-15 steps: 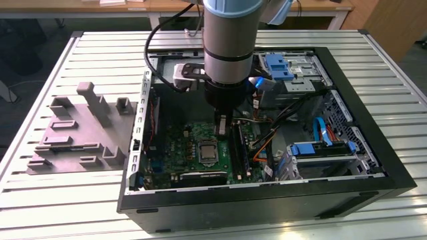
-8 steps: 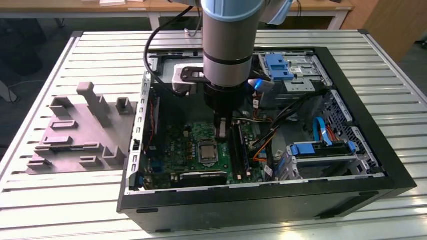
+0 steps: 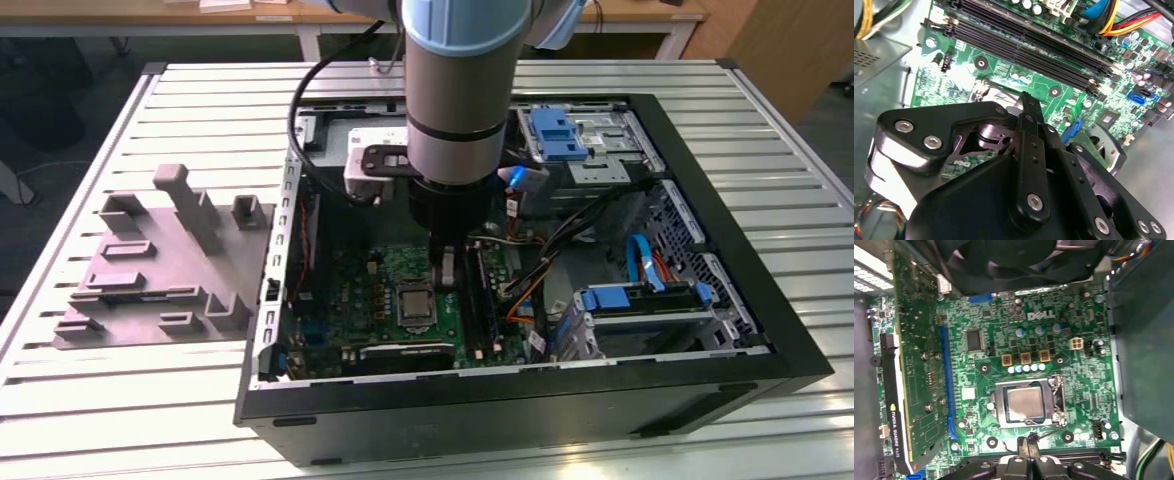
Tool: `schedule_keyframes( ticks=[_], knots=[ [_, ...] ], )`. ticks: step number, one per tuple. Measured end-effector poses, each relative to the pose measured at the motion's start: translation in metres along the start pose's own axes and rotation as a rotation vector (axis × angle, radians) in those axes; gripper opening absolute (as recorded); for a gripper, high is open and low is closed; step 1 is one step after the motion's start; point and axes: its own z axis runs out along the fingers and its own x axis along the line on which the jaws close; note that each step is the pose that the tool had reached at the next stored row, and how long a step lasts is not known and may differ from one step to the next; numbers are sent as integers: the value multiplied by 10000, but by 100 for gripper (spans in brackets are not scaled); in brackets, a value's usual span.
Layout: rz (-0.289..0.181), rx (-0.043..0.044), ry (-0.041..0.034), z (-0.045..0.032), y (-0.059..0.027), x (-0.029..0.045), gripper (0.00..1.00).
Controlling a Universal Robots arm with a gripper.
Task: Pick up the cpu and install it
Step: 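Install the first cpu locking lever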
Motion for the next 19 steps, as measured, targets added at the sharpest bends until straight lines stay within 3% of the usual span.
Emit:
schedule_keyframes(
  ticks=[19],
  knots=[
    [-847,74,-8,206,-14,131,11]
  ],
)
